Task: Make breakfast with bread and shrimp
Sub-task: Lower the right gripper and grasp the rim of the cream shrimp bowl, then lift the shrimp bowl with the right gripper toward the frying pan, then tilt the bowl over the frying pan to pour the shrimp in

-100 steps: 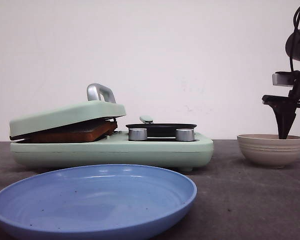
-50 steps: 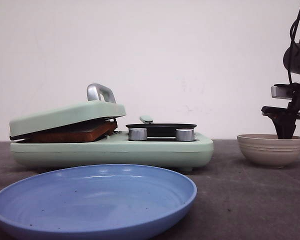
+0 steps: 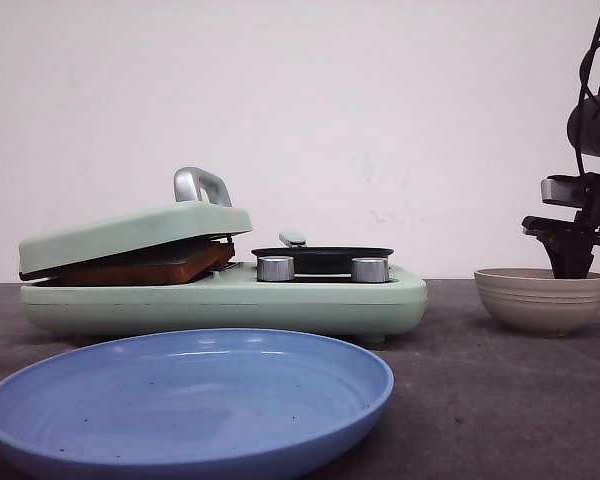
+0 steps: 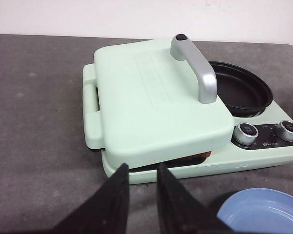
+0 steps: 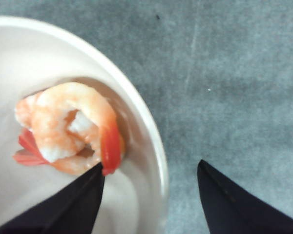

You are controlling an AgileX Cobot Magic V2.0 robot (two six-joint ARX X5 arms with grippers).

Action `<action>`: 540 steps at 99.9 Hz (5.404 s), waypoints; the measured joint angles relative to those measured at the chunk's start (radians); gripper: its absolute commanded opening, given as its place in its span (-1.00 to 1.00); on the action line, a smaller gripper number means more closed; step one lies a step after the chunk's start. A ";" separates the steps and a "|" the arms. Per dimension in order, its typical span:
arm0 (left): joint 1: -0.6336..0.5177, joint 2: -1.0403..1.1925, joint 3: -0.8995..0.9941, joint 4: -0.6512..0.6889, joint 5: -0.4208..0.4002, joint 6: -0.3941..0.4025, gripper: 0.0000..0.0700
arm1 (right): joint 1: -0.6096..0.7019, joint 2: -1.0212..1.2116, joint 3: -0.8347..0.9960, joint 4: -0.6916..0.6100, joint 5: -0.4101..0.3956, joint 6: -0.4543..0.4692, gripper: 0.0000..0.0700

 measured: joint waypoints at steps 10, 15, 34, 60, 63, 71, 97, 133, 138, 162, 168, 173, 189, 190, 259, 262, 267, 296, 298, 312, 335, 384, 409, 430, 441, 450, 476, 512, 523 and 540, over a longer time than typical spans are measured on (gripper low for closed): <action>0.000 0.000 0.000 0.000 0.000 0.000 -0.97 | 0.000 0.001 0.000 0.004 -0.004 0.000 -0.28; 0.000 0.000 0.000 0.000 0.000 0.000 -0.97 | 0.000 0.001 0.000 0.005 -0.010 0.000 -0.54; 0.000 0.000 0.000 0.000 0.000 0.000 -0.97 | 0.001 0.006 0.004 0.039 -0.031 0.003 -1.00; 0.000 0.000 0.000 0.000 0.000 0.000 -0.97 | 0.000 0.006 0.010 0.047 -0.038 0.008 -1.00; 0.000 0.000 0.000 0.000 0.000 0.000 -0.97 | 0.000 0.006 0.010 0.049 -0.039 0.008 -1.00; 0.000 0.000 0.000 0.000 0.000 0.000 -0.97 | 0.000 0.006 0.010 0.053 -0.045 0.008 -1.00; 0.000 0.000 0.000 0.000 0.000 0.000 -0.97 | -0.001 0.006 0.010 0.060 -0.062 0.008 -1.00; 0.000 0.000 0.000 0.000 0.000 0.000 -0.97 | 0.000 -0.029 0.011 0.045 -0.068 0.012 -1.00; 0.000 0.000 0.000 0.000 0.000 0.000 -0.97 | 0.000 -0.040 0.016 0.031 -0.068 0.012 -1.00; 0.000 0.000 0.000 0.000 0.000 0.000 -0.97 | 0.000 -0.104 0.118 -0.028 -0.085 0.012 -1.00; 0.000 0.000 0.000 0.000 0.000 0.000 -0.97 | 0.000 -0.112 0.148 -0.051 -0.105 0.012 -1.00; 0.000 0.000 0.000 0.000 0.000 0.000 -0.97 | 0.002 -0.114 0.173 -0.072 -0.124 0.013 -1.00; 0.000 0.000 0.000 0.000 0.000 0.000 -0.97 | 0.032 -0.114 0.261 -0.127 -0.142 0.020 -1.00; 0.000 0.000 0.000 0.000 0.000 0.000 -0.97 | 0.036 -0.114 0.267 -0.130 -0.143 0.020 -1.00; 0.000 0.000 0.000 0.000 0.000 -0.002 -0.97 | 0.289 -0.109 0.361 0.091 -0.141 0.145 -1.00; 0.000 0.000 0.000 0.000 0.000 -0.003 -0.97 | 0.295 -0.104 0.363 0.106 -0.141 0.152 -1.00; 0.000 0.000 0.000 -0.001 0.000 -0.004 -0.97 | 0.305 -0.090 0.364 0.134 -0.141 0.161 -1.00; 0.000 0.000 0.000 -0.015 0.000 -0.005 -0.97 | 0.322 0.036 0.364 0.250 -0.116 0.192 -1.00; 0.000 0.000 0.000 -0.017 0.000 -0.005 -0.97 | 0.322 0.045 0.364 0.261 -0.111 0.192 -1.00; 0.000 0.000 0.000 -0.028 0.000 -0.005 -0.97 | 0.323 0.071 0.364 0.316 -0.056 0.176 -1.00; 0.000 0.000 0.000 -0.028 0.000 -0.005 -0.97 | 0.360 0.072 0.364 0.431 0.078 0.061 -1.00; 0.000 0.000 0.000 -0.027 0.000 -0.005 -0.97 | 0.500 0.072 0.364 0.555 0.603 -0.408 -1.00; 0.000 0.000 0.000 -0.028 0.000 -0.005 -0.97 | 0.581 0.072 0.364 0.684 0.794 -0.684 -1.00; 0.000 0.000 0.000 -0.028 0.000 -0.005 -0.97 | 0.640 0.072 0.364 0.801 0.883 -0.913 -1.00; 0.000 0.000 0.000 -0.028 0.000 -0.005 -0.97 | 0.655 0.072 0.364 0.860 0.920 -1.022 -1.00; 0.000 0.000 0.000 -0.028 0.000 -0.005 -0.97 | 0.657 0.072 0.364 0.885 0.938 -1.097 -1.00; 0.000 0.000 0.000 -0.027 0.000 -0.005 -0.97 | 0.653 0.072 0.364 0.903 0.962 -1.236 -1.00; -0.035 -0.014 0.000 -0.023 0.000 -0.003 -0.97 | 0.680 0.100 0.364 0.948 0.971 -1.286 -1.00; -0.043 -0.016 0.000 -0.024 -0.001 -0.001 -0.97 | 0.690 0.140 0.364 0.964 0.974 -1.318 -1.00; -0.047 -0.021 0.000 -0.023 -0.003 0.000 -0.97 | 0.701 0.171 0.364 1.028 0.973 -1.374 -1.00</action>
